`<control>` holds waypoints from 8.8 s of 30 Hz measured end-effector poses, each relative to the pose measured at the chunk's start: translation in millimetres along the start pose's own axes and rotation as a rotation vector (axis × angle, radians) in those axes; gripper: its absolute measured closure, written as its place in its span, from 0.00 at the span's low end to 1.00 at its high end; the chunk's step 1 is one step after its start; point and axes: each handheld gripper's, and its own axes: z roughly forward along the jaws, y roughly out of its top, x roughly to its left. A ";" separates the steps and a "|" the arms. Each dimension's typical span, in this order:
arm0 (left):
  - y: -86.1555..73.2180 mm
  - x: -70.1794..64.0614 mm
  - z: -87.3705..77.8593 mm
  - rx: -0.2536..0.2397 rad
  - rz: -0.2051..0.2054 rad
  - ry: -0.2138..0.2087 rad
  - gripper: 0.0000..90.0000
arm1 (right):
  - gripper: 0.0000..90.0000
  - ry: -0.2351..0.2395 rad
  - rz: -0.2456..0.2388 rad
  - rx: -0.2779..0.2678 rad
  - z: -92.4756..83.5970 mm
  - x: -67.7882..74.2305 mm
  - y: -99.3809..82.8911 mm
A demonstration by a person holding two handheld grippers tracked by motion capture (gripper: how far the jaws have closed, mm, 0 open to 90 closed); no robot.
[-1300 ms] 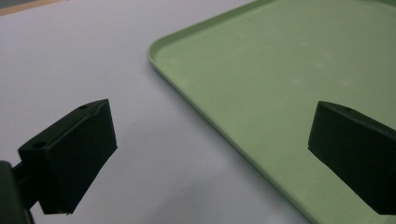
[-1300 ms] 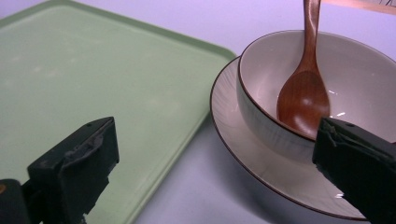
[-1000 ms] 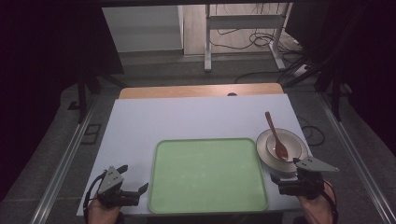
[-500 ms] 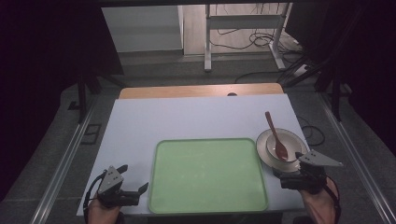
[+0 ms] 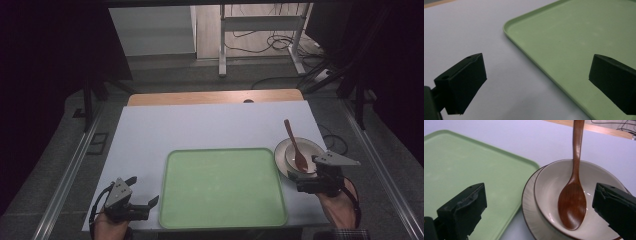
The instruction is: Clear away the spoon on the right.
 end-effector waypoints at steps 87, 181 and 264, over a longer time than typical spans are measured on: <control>-0.2 -0.8 0.4 0.018 0.021 0.009 0.02 | 0.85 -0.079 0.077 0.290 98.2 -49.7 86.5; 1.8 -0.4 -2.2 -0.010 0.021 0.020 0.02 | 0.86 0.202 0.088 0.626 58.0 32.4 118.8; 2.3 -1.2 -1.1 -0.007 0.030 0.016 0.02 | 0.81 0.229 -0.085 0.382 82.4 80.8 39.9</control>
